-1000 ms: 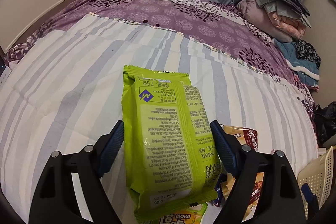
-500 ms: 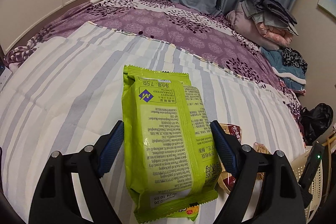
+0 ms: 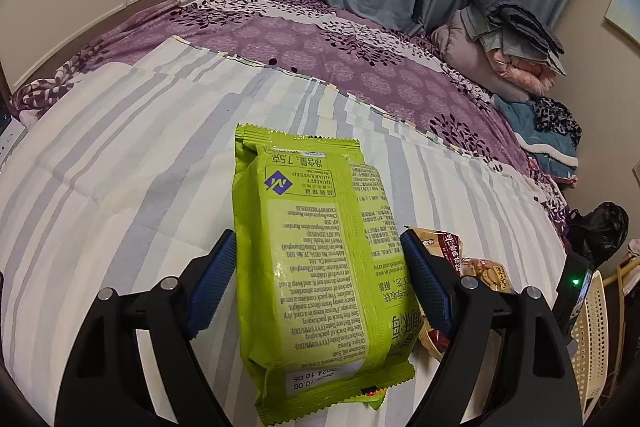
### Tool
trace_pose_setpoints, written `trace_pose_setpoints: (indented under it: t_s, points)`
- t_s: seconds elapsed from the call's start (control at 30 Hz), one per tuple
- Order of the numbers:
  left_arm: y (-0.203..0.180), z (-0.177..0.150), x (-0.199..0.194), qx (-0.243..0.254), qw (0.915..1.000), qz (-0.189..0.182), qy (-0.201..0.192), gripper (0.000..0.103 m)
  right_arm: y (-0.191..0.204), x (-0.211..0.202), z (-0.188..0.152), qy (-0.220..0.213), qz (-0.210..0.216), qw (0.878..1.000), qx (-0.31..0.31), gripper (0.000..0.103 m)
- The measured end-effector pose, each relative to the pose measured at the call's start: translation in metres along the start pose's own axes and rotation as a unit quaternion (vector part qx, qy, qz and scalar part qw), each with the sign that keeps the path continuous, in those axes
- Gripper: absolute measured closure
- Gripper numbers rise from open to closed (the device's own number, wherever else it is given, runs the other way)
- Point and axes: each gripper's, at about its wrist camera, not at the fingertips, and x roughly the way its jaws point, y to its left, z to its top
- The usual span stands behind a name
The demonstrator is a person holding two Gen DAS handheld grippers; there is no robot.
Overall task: Organize snacks
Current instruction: 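Grasp the clear cookie bag with the right tool, then carry the cookie bag with the right tool while the left tool carries the green pack to the basket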
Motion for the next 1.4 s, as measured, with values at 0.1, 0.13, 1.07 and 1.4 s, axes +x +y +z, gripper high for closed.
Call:
trace_pose_setpoints:
  t_s: [0.1,0.13,1.07,1.4]
  points:
    - [-0.004,-0.002,-0.003,0.002,1.0,-0.004,-0.001,0.02,0.002,-0.006,-0.003,-0.006,-0.002,1.0,-0.016,0.044]
    - [-0.006,-0.003,-0.003,0.003,1.0,-0.005,-0.002,0.02,0.002,-0.009,-0.004,-0.009,-0.003,1.0,-0.019,0.044]
    - [-0.066,-0.013,-0.058,0.048,0.9964,-0.057,-0.041,0.02,-0.032,-0.154,-0.01,-0.141,0.018,0.99,0.011,0.045]
    - [-0.097,-0.021,-0.078,0.077,0.9923,-0.082,-0.051,0.02,-0.077,-0.201,-0.026,-0.18,-0.005,0.983,0.044,0.045]
